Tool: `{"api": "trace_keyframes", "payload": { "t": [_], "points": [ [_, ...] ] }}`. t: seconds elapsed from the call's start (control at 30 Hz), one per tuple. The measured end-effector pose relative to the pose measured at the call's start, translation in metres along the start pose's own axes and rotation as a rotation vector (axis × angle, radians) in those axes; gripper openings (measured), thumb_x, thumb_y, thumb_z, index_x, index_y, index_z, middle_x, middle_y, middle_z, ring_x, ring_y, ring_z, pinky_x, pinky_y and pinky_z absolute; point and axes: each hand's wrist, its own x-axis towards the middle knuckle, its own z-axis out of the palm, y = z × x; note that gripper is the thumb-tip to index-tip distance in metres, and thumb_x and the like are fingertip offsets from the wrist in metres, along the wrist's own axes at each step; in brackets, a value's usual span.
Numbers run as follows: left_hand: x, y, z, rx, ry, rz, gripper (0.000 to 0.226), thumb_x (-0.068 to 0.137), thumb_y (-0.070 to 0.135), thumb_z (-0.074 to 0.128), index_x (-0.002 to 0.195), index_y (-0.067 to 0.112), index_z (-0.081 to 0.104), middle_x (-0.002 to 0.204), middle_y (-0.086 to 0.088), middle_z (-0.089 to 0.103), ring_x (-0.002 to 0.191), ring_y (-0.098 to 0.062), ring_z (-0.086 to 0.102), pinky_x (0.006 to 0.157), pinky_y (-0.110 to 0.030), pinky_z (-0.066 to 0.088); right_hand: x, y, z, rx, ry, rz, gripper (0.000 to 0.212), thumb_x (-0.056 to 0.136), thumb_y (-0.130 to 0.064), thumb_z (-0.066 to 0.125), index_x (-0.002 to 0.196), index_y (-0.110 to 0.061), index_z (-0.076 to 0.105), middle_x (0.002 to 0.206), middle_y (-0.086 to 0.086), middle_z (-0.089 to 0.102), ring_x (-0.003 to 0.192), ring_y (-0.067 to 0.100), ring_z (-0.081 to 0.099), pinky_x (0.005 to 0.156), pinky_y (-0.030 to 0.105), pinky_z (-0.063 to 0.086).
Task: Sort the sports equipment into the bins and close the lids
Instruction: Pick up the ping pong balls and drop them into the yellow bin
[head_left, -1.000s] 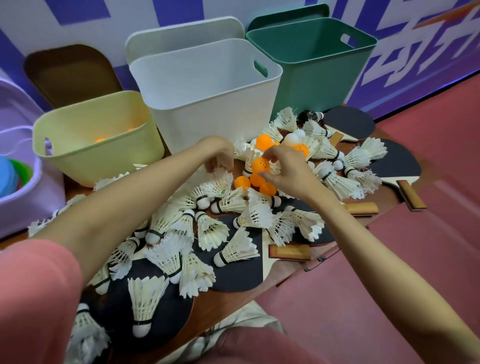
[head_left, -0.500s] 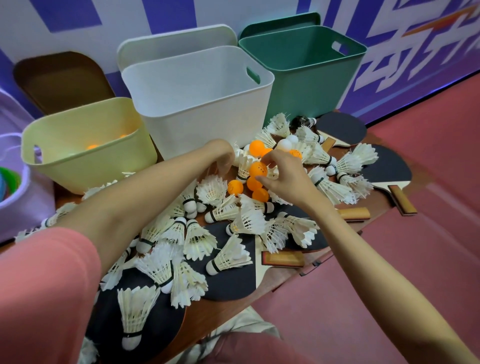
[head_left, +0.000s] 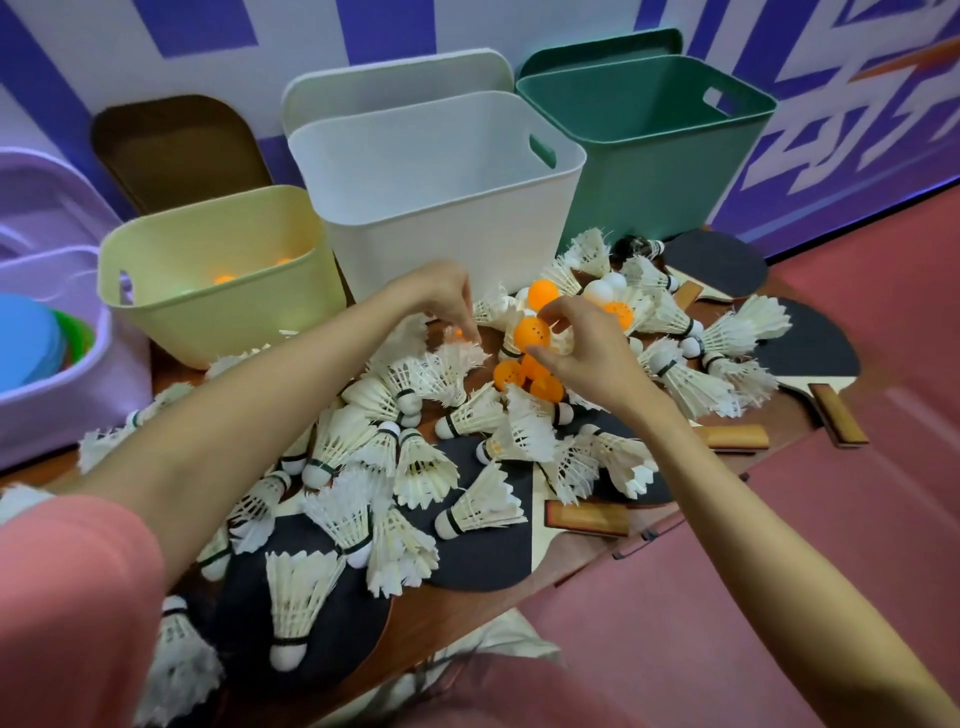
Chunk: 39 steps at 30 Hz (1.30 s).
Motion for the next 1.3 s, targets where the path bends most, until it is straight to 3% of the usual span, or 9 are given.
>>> {"api": "trace_keyframes", "payload": {
  "t": [0.17,0.37,0.53,0.73,0.8,0.97,1.1,1.2,1.3],
  "points": [
    [-0.022,-0.01,0.0,-0.297,0.226,0.077,0.045,0.064,0.032,0.088,0.099,0.01,0.071,0.095,-0.004,0.072,0.091,-0.017,0.067,0.086,-0.032,0.053,0.004,-0.008,0.001,0.006,0.04,-0.014,0.031,0.082,-0.028,0.069,0.106,-0.01,0.059,0.101,0.005,0.062,0.091,0.021,0.057,0.084,0.047,0.047],
    [-0.07,-0.039,-0.006,-0.459,0.461,0.095,0.044,0.065,0.029,0.087,0.103,0.013,0.071,0.093,-0.001,0.073,0.078,-0.005,0.064,0.066,-0.011,0.045,0.018,-0.038,0.01,0.045,0.052,-0.1,0.029,0.081,-0.024,0.069,0.103,-0.007,0.06,0.098,0.006,0.063,0.087,0.02,0.058,0.077,0.039,0.048],
    [-0.122,-0.099,-0.022,-0.563,0.712,0.055,0.038,0.066,0.022,0.087,0.099,0.014,0.071,0.09,0.0,0.072,0.08,-0.013,0.065,0.079,-0.029,0.054,0.039,-0.09,0.034,0.148,0.098,-0.255,0.029,0.085,-0.025,0.068,0.105,-0.006,0.059,0.1,0.006,0.062,0.089,0.016,0.057,0.078,0.028,0.043],
    [-0.141,-0.184,-0.051,-0.7,1.009,-0.146,0.036,0.067,0.02,0.086,0.097,0.006,0.07,0.088,-0.003,0.068,0.055,0.009,0.053,0.063,-0.01,0.043,0.105,-0.154,0.069,0.083,0.148,-0.441,0.031,0.085,-0.029,0.065,0.108,-0.009,0.06,0.103,0.006,0.063,0.095,0.024,0.057,0.084,0.038,0.04],
    [-0.137,-0.2,-0.053,-0.695,1.074,-0.251,0.035,0.067,0.022,0.086,0.095,0.008,0.071,0.087,-0.001,0.067,0.058,0.009,0.054,0.06,-0.006,0.042,0.126,-0.172,0.081,0.009,0.118,-0.461,0.031,0.086,-0.029,0.063,0.111,-0.01,0.06,0.104,0.008,0.063,0.099,0.028,0.055,0.085,0.039,0.036],
    [-0.127,-0.224,-0.049,-0.58,1.066,-0.338,0.034,0.073,0.031,0.08,0.101,0.016,0.071,0.098,0.003,0.071,0.077,-0.011,0.061,0.08,-0.027,0.053,0.162,-0.197,0.108,-0.141,0.041,-0.478,0.036,0.091,-0.028,0.057,0.122,-0.01,0.056,0.117,0.01,0.06,0.11,0.031,0.05,0.091,0.039,0.033],
    [-0.125,-0.221,-0.043,-0.527,1.053,-0.296,0.027,0.082,0.024,0.07,0.106,0.013,0.071,0.107,0.001,0.071,0.079,-0.009,0.063,0.077,-0.02,0.049,0.159,-0.195,0.103,-0.11,0.059,-0.466,0.036,0.091,-0.029,0.057,0.121,-0.01,0.057,0.117,0.009,0.059,0.111,0.028,0.05,0.092,0.037,0.034],
    [-0.128,-0.2,-0.034,-0.566,1.049,-0.167,0.02,0.081,0.023,0.066,0.098,0.014,0.072,0.097,0.004,0.072,0.074,-0.007,0.064,0.078,-0.025,0.054,0.132,-0.173,0.076,-0.025,0.077,-0.467,0.031,0.089,-0.024,0.058,0.116,-0.008,0.059,0.112,0.009,0.06,0.105,0.026,0.053,0.09,0.037,0.037],
    [-0.136,-0.16,-0.026,-0.572,1.047,0.004,0.017,0.083,0.022,0.065,0.098,0.016,0.072,0.089,0.007,0.07,0.069,0.002,0.06,0.07,-0.017,0.051,0.102,-0.138,0.042,-0.026,0.059,-0.437,0.028,0.088,-0.021,0.06,0.112,-0.008,0.06,0.108,0.008,0.06,0.101,0.023,0.054,0.088,0.031,0.039]
  ]
}}
